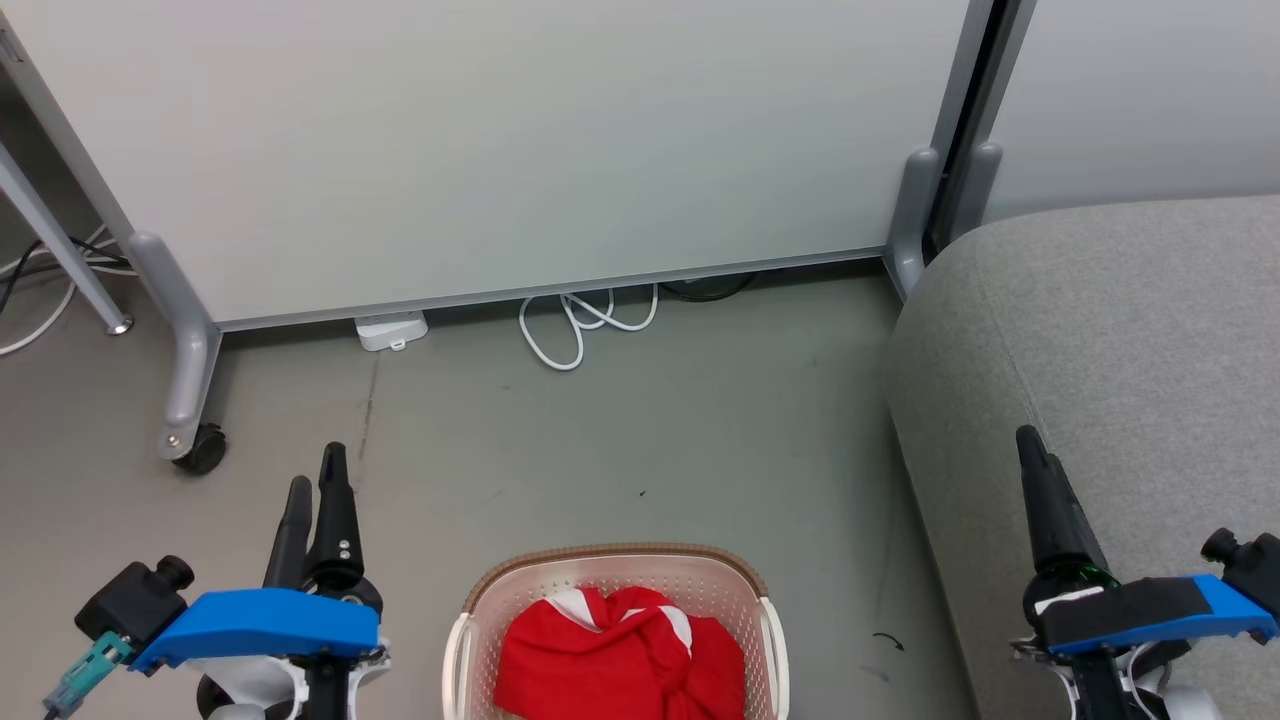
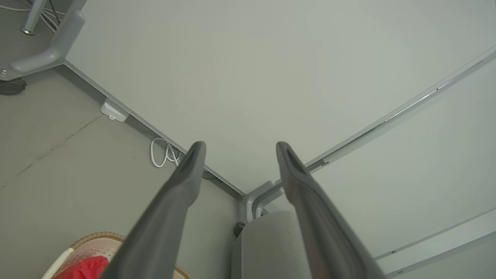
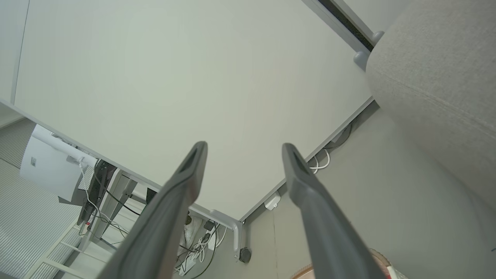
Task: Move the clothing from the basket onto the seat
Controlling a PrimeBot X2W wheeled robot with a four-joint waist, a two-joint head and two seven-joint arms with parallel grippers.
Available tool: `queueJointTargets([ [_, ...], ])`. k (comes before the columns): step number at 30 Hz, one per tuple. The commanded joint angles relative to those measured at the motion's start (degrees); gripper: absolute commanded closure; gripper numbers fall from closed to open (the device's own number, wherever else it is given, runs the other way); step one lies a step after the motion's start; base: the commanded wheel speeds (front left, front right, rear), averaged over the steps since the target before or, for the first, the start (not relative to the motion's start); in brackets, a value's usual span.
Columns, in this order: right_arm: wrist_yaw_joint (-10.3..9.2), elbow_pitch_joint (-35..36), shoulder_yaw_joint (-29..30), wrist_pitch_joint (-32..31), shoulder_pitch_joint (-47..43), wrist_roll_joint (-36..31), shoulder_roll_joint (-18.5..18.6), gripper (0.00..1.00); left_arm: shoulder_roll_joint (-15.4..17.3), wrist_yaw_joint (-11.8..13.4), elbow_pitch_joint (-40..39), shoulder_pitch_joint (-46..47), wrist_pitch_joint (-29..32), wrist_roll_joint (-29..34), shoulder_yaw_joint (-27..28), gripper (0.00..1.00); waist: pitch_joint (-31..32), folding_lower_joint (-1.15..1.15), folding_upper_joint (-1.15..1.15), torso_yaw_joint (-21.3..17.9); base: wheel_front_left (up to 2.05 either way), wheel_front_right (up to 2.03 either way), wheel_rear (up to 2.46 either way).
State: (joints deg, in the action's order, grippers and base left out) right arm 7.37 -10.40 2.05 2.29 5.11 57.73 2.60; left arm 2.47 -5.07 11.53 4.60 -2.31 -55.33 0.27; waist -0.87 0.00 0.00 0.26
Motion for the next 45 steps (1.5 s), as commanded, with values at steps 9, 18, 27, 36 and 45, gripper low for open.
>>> queueJointTargets([
  [9, 0.09, 0.6, -1.3, 2.2, 0.8, -10.7, 0.4, 0.0, 0.9, 1.4, 0.2, 1.8, -2.2, 10.6, -2.7, 0.0, 0.1, 0.0, 0.0, 0.2, 0.0, 0.0, 0.0],
  [18, 0.1, -0.2, -2.3, 4.1, 0.7, -19.1, 0.4, 0.0, 1.3, 2.2, 1.2, 2.0, -4.0, 17.7, -4.7, 0.0, 0.2, 0.0, 0.0, 0.4, 0.0, 0.0, 0.0],
  [27, 0.11, -0.4, -2.9, 5.3, 0.8, -24.7, 0.4, 0.0, 1.5, 2.5, 1.8, 2.2, -5.3, 23.0, -6.0, 0.0, 0.1, 0.0, 0.0, 0.5, 0.0, 0.0, 0.0],
  [36, 0.13, -0.5, -3.6, 6.7, 0.7, -30.5, 0.4, 0.0, 1.6, 3.0, 2.3, 2.4, -6.7, 28.3, -7.3, 0.0, 0.2, 0.0, 0.0, 0.7, 0.0, 0.0, 0.0],
  [45, 0.13, -0.7, -4.4, 8.0, 0.7, -35.9, 0.4, 0.0, 1.6, 3.2, 2.6, 2.6, -8.0, 33.4, -8.2, 0.0, 0.2, 0.0, 0.0, 0.9, 0.0, 0.0, 0.0],
])
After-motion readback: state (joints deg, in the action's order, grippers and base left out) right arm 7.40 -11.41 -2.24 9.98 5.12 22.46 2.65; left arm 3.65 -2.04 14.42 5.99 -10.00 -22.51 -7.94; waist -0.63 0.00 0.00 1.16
